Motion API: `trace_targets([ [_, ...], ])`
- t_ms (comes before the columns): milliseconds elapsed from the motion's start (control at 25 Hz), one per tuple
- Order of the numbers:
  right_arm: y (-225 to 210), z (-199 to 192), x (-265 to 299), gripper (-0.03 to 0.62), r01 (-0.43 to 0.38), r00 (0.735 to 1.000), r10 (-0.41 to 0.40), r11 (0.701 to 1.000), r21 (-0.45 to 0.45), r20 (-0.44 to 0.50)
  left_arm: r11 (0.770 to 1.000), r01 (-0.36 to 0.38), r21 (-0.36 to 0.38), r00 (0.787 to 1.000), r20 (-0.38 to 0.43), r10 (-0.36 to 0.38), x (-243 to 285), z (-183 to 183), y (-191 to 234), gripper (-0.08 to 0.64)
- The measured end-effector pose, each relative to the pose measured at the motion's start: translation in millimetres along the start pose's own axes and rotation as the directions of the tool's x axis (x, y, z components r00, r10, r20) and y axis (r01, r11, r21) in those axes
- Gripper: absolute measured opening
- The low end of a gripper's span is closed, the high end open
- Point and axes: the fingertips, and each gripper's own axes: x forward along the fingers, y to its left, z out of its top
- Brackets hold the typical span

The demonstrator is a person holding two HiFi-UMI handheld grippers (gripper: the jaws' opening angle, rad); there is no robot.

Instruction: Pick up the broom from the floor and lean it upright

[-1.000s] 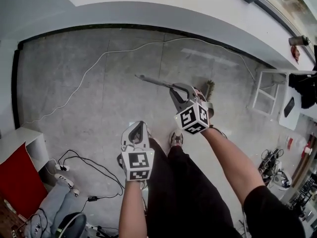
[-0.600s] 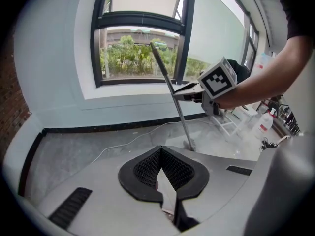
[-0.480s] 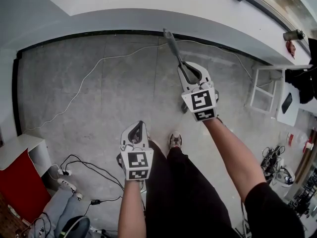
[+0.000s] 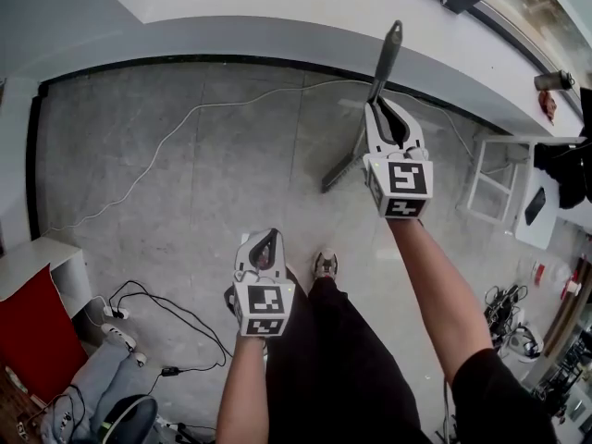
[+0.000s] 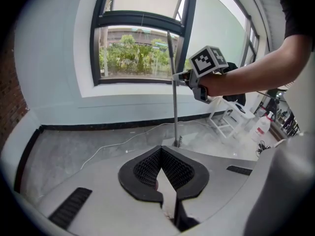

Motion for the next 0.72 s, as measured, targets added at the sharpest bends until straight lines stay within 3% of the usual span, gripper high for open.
trace_targets([
  [200, -32.2, 8.5, -17.9, 0.061, 0.105, 0.993, -0.109, 0.989, 0.109, 0.037, 1.000, 0.012, 0.023, 1.000, 0.012, -0.012, 0.1, 10.8, 1.6, 0.006],
  [480, -72.1, -18.7, -60.0, 0.060, 0.211, 0.973, -0.227, 0.949, 0.235, 0.040, 0.998, 0.044, 0.052, 0.999, 0.009, -0.045, 8.3, 19.1, -16.8, 0.006],
  [720, -106.6, -55.0, -91.4, 0.061, 0.302, 0.947, -0.322, 0.874, 0.381, -0.013, 0.994, 0.075, 0.077, 0.997, -0.011, -0.074, 13.2, 14.7, -37.9, 0.006],
])
